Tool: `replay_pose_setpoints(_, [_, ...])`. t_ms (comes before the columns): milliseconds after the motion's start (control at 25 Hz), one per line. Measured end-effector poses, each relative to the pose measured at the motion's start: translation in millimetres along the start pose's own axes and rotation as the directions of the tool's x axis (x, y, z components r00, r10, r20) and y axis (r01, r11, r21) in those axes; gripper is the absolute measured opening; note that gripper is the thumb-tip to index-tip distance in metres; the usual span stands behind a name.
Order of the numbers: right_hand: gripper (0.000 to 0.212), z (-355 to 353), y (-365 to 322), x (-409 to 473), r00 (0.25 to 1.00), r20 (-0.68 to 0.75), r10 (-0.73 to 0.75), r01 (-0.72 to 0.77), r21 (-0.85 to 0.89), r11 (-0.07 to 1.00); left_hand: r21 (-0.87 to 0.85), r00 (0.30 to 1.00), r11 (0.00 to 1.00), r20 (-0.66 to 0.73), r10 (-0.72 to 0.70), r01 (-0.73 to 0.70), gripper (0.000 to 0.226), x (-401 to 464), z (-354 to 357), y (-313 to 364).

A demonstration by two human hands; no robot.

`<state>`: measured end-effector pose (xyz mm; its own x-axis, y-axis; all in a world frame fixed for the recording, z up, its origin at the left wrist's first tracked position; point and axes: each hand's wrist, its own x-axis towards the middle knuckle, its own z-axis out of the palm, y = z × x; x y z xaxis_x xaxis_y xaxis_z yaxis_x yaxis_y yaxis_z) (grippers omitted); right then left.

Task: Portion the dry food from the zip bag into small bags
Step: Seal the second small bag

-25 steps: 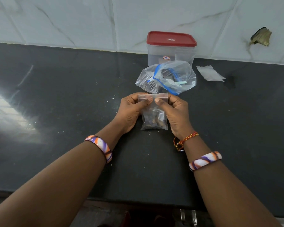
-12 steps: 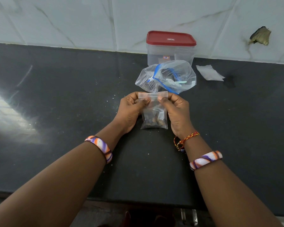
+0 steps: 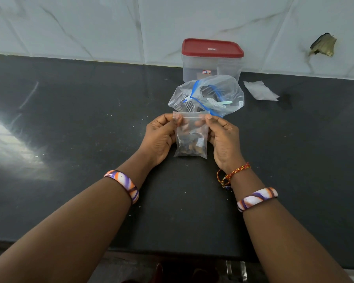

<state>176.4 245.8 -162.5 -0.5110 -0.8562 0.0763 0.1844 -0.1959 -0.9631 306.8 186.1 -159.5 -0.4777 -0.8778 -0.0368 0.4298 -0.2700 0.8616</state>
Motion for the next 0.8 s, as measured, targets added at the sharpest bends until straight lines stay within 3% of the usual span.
replay_pose_setpoints(120, [0.008,1.6,0.0,-2.7,0.999,0.047,-0.012,0.015,-0.057,0.998,0.087,0.996,0.995,0.082,0.031,-0.038,0.012,1.2,-2.4,-3.5])
replay_pose_setpoints(480, [0.017,7.8,-1.8,-6.8,0.994,0.099,-0.037,0.053,-0.166,0.985,0.178,0.995,0.984,0.104,0.01,-0.028,0.013,1.1,-3.2,-6.0])
replay_pose_setpoints(800, [0.009,4.3,1.3,-2.6,1.0,0.016,-0.026,0.028,-0.108,0.994,0.039,1.0,0.999,0.018,0.006,-0.007,0.01,1.4,-1.1,-3.3])
